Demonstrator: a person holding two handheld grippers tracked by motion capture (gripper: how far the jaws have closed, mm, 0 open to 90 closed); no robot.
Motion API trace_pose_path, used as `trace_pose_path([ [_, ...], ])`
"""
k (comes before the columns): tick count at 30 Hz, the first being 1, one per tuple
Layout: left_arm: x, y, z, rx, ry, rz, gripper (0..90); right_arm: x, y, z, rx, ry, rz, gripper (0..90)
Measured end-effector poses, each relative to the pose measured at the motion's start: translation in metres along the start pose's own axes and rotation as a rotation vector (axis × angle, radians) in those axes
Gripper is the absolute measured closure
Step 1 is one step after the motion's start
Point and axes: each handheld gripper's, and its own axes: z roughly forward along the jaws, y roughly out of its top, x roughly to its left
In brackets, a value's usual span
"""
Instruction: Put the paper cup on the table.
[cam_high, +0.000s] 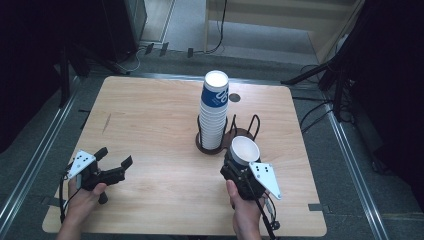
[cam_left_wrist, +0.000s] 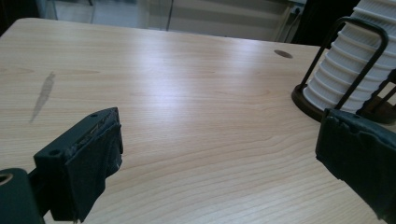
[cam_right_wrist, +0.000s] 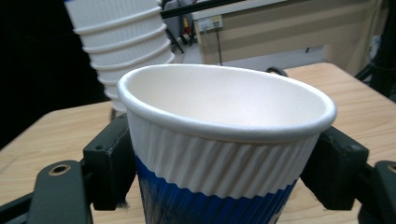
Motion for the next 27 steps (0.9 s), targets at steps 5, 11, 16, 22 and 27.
trace_pose_path([
  [5, 0.007, -0.001, -0.002, 0.008, 0.030, 0.014, 1.3, -0.007, -0.002, 0.002, 0.001, -0.030, -0.032, 21.2],
  [11, 0.016, -0.002, -0.005, 0.008, 0.052, 0.009, 1.3, -0.022, -0.001, 0.006, -0.005, -0.060, -0.070, 21.1],
  [16, 0.018, -0.004, -0.005, 0.023, 0.066, 0.022, 1.4, -0.040, 0.000, 0.011, -0.034, -0.082, -0.111, 21.0],
  [22, 0.021, -0.006, -0.005, 0.030, 0.077, 0.033, 1.4, -0.058, -0.002, 0.019, -0.054, -0.098, -0.152, 21.1],
  [27, 0.022, -0.006, -0.005, 0.033, 0.085, 0.031, 1.4, -0.067, -0.005, 0.026, -0.072, -0.082, -0.170, 21.3],
])
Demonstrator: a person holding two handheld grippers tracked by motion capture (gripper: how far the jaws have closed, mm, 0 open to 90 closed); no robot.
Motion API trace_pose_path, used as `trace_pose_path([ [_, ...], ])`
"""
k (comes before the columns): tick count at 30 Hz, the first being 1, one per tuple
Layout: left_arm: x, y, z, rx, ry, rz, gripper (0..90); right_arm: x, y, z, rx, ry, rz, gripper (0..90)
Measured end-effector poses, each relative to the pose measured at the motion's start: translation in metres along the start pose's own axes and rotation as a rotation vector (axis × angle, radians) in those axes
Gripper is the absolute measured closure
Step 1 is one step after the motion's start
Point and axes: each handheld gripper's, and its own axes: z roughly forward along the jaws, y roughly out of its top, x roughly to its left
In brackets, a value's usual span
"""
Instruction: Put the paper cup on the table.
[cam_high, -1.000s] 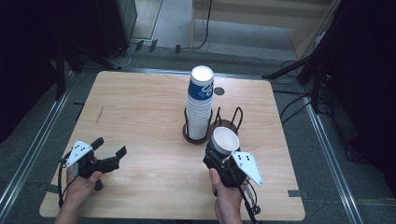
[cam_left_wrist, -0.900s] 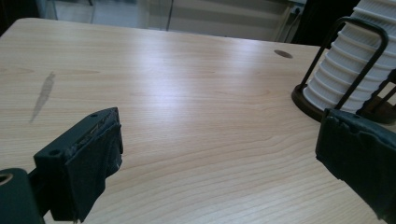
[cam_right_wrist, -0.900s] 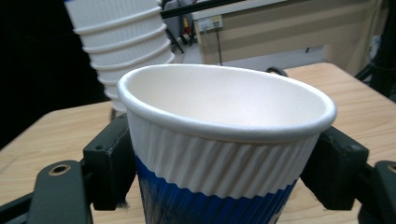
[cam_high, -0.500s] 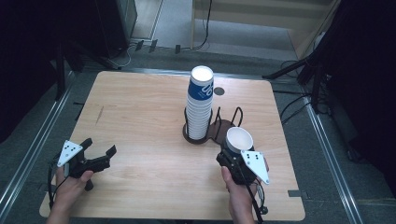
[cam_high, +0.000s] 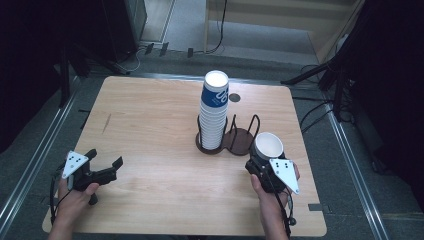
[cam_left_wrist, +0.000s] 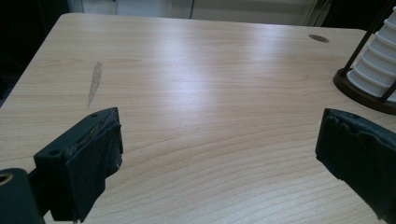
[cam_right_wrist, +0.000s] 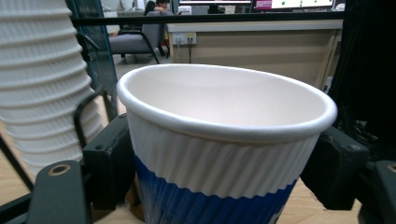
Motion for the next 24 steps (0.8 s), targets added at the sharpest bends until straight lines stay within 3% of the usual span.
trace_pose_path([
  [3, 0.001, 0.000, -0.001, 0.001, 0.002, 0.002, 1.4, -0.006, -0.005, 0.007, 0.015, -0.010, -0.017, 21.6],
  [5, 0.001, -0.001, -0.002, 0.005, 0.006, 0.006, 1.3, -0.012, -0.013, 0.016, -0.012, -0.018, -0.035, 21.8],
  [8, 0.002, -0.001, -0.002, 0.001, 0.006, 0.001, 1.4, -0.015, -0.016, 0.020, -0.002, -0.004, -0.037, 22.0],
  [9, 0.002, -0.001, -0.002, 0.000, 0.005, -0.002, 1.4, -0.016, -0.021, 0.025, 0.003, 0.021, -0.056, 22.1],
  [13, 0.002, -0.001, -0.001, 0.004, 0.004, 0.000, 1.3, -0.019, -0.027, 0.033, 0.031, 0.071, -0.051, 22.1],
  [15, 0.001, -0.001, -0.001, 0.003, 0.003, -0.001, 1.3, -0.022, -0.033, 0.039, 0.021, 0.104, -0.063, 22.1],
  [21, 0.000, -0.001, 0.002, 0.008, -0.003, -0.003, 1.4, -0.025, -0.037, 0.047, 0.039, 0.130, -0.055, 21.9],
  [24, 0.000, -0.001, 0.003, 0.008, -0.004, -0.002, 1.4, -0.026, -0.039, 0.048, 0.063, 0.115, -0.066, 21.8],
])
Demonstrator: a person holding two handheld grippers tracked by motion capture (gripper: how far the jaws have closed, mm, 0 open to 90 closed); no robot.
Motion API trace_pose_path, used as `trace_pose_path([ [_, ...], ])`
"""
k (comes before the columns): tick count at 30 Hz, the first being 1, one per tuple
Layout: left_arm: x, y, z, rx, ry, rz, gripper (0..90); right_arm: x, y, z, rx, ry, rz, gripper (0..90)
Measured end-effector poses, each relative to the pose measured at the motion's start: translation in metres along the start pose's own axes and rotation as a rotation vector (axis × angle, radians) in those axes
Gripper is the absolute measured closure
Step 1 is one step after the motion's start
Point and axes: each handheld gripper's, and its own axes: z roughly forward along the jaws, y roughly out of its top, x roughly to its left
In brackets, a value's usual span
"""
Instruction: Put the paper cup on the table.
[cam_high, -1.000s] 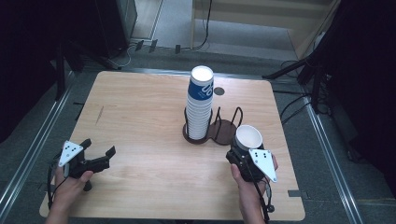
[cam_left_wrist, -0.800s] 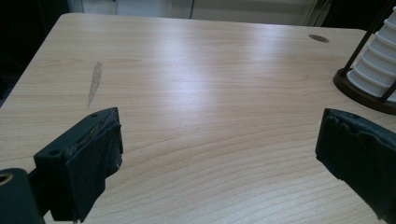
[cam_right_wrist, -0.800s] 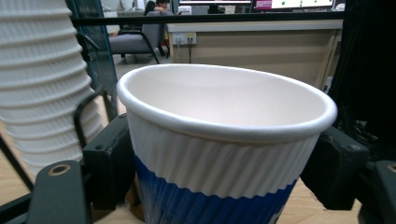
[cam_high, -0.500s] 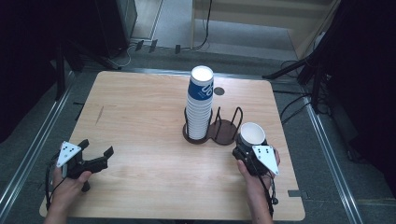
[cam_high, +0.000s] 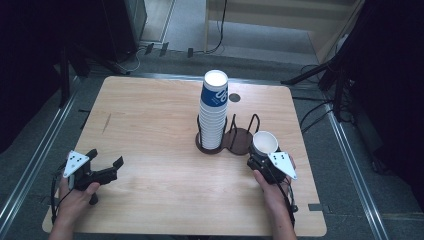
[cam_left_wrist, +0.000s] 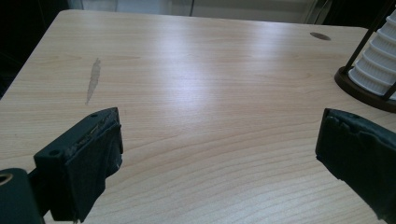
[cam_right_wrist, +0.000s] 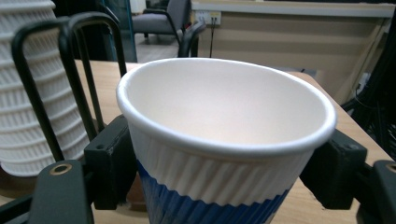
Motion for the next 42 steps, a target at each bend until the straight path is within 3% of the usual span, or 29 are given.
trace_pose_path([
  [8, -0.001, 0.000, 0.002, 0.002, -0.006, 0.001, 1.4, -0.003, -0.005, 0.000, 0.033, -0.020, -0.015, 21.7],
  [11, 0.000, 0.000, 0.002, 0.004, -0.006, -0.001, 1.4, -0.009, -0.007, 0.001, 0.048, -0.044, 0.007, 21.7],
  [21, -0.001, -0.001, 0.003, 0.012, -0.006, 0.002, 1.4, -0.019, -0.009, 0.006, 0.057, -0.083, 0.001, 21.6],
  [28, -0.001, -0.002, 0.003, 0.012, -0.008, -0.003, 1.3, -0.020, -0.011, 0.009, 0.065, -0.113, -0.024, 21.4],
  [42, 0.000, -0.003, 0.004, 0.018, -0.014, -0.011, 1.3, -0.018, -0.013, 0.011, 0.078, -0.126, -0.042, 20.4],
])
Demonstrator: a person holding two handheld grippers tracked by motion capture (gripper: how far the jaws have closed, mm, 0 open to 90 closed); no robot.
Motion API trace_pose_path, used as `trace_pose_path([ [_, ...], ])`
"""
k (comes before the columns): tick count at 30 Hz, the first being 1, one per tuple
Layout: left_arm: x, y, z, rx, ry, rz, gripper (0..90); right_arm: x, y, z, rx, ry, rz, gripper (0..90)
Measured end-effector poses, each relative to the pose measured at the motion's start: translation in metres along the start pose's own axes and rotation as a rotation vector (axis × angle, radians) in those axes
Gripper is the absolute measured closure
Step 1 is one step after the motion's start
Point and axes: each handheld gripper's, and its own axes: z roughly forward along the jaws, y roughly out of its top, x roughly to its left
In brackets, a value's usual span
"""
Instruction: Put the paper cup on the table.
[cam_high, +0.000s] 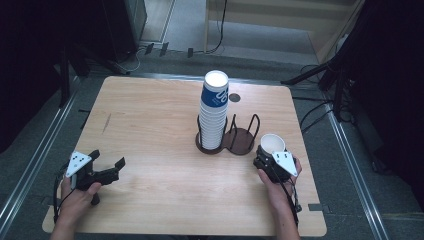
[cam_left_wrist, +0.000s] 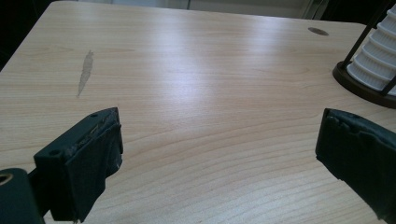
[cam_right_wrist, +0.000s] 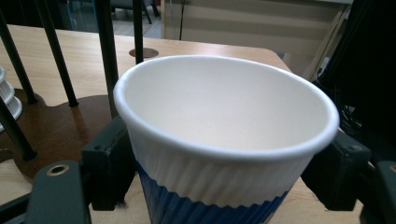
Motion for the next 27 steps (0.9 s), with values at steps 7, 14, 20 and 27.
trace_pose_path([
  [7, 0.0001, -0.0002, 0.0007, 0.004, -0.003, 0.002, 1.4, -0.0013, -0.0008, -0.0013, 0.021, 0.008, 0.009, 19.6],
  [14, 0.0004, -0.0003, 0.0006, 0.002, 0.001, -0.002, 1.4, -0.0029, -0.0007, -0.0018, 0.027, 0.017, 0.009, 18.9],
  [20, 0.0002, -0.0005, 0.0009, 0.002, 0.002, 0.001, 1.4, -0.0028, -0.0005, -0.0024, 0.036, 0.028, -0.003, 17.5],
  [27, 0.0004, -0.0007, 0.0010, 0.008, -0.001, -0.002, 1.4, -0.0059, 0.0017, -0.0039, 0.035, 0.069, 0.016, 7.9],
])
